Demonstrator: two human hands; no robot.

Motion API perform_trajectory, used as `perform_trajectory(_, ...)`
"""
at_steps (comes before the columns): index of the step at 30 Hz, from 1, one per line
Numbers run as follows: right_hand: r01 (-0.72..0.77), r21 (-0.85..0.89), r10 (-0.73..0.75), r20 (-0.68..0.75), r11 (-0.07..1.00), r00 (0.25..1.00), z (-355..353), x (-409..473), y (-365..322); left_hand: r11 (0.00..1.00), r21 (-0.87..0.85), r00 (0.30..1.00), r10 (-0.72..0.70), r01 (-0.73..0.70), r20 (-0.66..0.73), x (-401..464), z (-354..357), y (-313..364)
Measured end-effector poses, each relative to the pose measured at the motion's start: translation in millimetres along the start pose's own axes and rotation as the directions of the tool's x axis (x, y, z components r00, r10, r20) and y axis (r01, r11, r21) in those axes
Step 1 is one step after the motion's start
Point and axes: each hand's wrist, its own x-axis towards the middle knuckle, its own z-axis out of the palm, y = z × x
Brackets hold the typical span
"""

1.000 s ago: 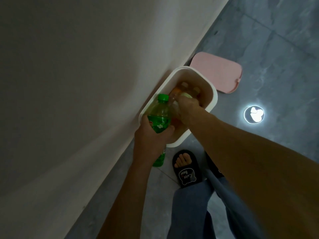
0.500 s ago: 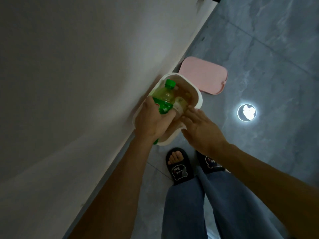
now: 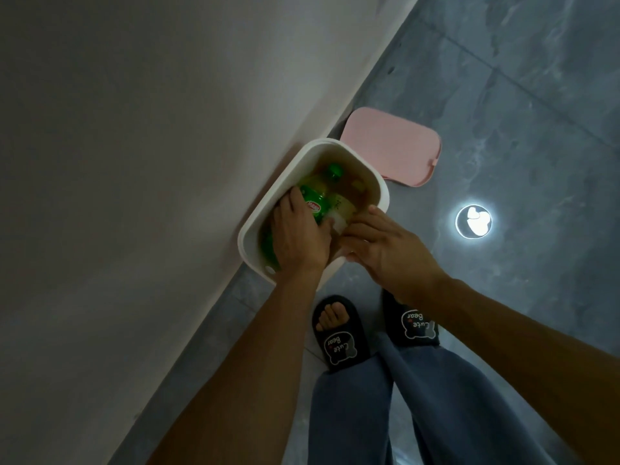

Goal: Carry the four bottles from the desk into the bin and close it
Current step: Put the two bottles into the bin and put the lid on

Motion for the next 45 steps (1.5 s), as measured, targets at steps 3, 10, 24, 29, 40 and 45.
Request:
perform_trajectory(3,-0.002,0.003,0.002,-0.005,1.000,1.000,3,1,1,1.000,0.021,1.000,0.014,-0.014,-0.023,-14,-2,1)
perform_trajectory(10,-0.009,0.115,0.022,-0.115,0.993,0.993,-10,-18,-12,0.943,-0.288,0.979,0.127,-0.169,-0.162,-74,-39,17)
perform_trajectory(24,-0.592,0.129,0.602,-0.062,0.796,0.796,18,-25,135,0.902,0.059,0.895,0.415,-0.428,0.164,-3,82,134)
perform_trajectory(29,-0.547,0.097,0.555,-0.094,0.831,0.827,69,19,169,0.892,0.285,0.936,0.320,-0.350,0.148,48,152,132)
perform_trajectory(40,-0.429,-0.142,0.399,-0.198,0.892,0.895,87,19,199,0.817,0.326,0.880,0.446,-0.475,0.163,73,176,115)
perform_trajectory(45,-0.350,-0.148,0.291,-0.317,0.925,0.902,40,-35,179,0.762,0.212,0.790,0.588,-0.613,0.171,28,132,125)
